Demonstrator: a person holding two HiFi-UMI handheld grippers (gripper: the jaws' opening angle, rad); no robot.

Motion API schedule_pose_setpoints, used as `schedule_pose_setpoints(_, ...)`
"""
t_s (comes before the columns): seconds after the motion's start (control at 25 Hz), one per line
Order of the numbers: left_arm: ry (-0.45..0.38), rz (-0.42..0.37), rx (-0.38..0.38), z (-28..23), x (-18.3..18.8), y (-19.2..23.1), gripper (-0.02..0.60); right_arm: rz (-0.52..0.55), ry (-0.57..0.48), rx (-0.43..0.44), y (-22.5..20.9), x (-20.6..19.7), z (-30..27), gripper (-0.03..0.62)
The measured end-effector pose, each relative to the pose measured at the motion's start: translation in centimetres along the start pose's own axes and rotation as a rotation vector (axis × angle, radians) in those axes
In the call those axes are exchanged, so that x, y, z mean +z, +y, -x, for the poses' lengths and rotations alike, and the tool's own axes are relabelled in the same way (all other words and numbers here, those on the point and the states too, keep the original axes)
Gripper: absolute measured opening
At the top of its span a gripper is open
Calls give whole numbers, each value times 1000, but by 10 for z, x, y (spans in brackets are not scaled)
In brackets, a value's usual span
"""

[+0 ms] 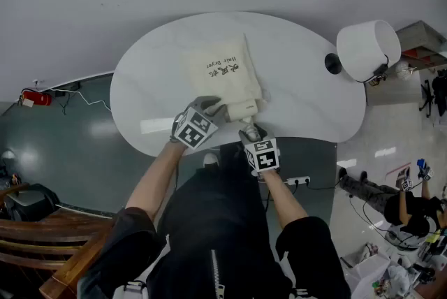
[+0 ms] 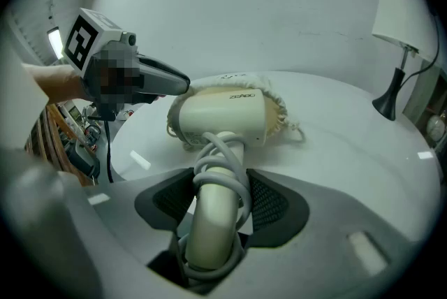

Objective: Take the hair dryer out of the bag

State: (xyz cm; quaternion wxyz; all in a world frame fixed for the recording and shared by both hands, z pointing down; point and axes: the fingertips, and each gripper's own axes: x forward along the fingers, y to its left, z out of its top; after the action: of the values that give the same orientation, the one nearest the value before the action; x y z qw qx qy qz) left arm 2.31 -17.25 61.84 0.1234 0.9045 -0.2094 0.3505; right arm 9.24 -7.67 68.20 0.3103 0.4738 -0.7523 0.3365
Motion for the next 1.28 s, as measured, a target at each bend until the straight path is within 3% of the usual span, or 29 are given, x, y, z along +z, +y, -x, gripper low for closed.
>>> schedule_pose_setpoints(0.68,-51,42,22,37,-14,-13,71,-90,-77,-10,0,-9,46,225)
schedule_pose_setpoints(0.92,-116,118,47,64,-17,-10,71,-131,-138,17,10,8,60,225)
schedule_pose_setpoints(1.28,-202,143,108,111,-12,-6,71,-146,-272,87,40,59,93,225)
